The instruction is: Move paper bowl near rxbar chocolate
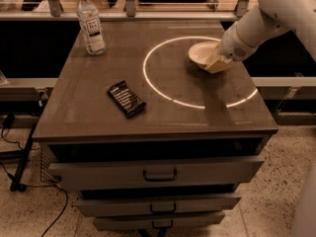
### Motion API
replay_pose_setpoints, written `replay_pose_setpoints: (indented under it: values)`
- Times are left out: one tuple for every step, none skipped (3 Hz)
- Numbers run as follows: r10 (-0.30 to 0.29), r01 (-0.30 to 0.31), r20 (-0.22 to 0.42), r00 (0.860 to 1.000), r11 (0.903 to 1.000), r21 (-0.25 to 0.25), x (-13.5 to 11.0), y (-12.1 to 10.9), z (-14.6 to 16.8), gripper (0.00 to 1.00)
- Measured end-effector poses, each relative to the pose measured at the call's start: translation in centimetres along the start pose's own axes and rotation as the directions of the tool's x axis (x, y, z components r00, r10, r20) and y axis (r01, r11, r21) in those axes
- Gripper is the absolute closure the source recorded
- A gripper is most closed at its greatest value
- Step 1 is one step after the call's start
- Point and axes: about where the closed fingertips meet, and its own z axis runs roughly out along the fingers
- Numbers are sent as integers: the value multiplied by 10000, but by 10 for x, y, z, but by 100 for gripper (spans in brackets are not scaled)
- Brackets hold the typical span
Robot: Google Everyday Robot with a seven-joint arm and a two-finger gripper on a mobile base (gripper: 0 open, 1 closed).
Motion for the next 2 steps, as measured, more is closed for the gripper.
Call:
replay_pose_setpoints:
  values:
    - [-1388, 1389, -58, 9903, 9891, 491, -31, 29, -22, 100]
    - [-3085, 3024, 262, 9509, 9437, 1343, -72, 59, -69, 100]
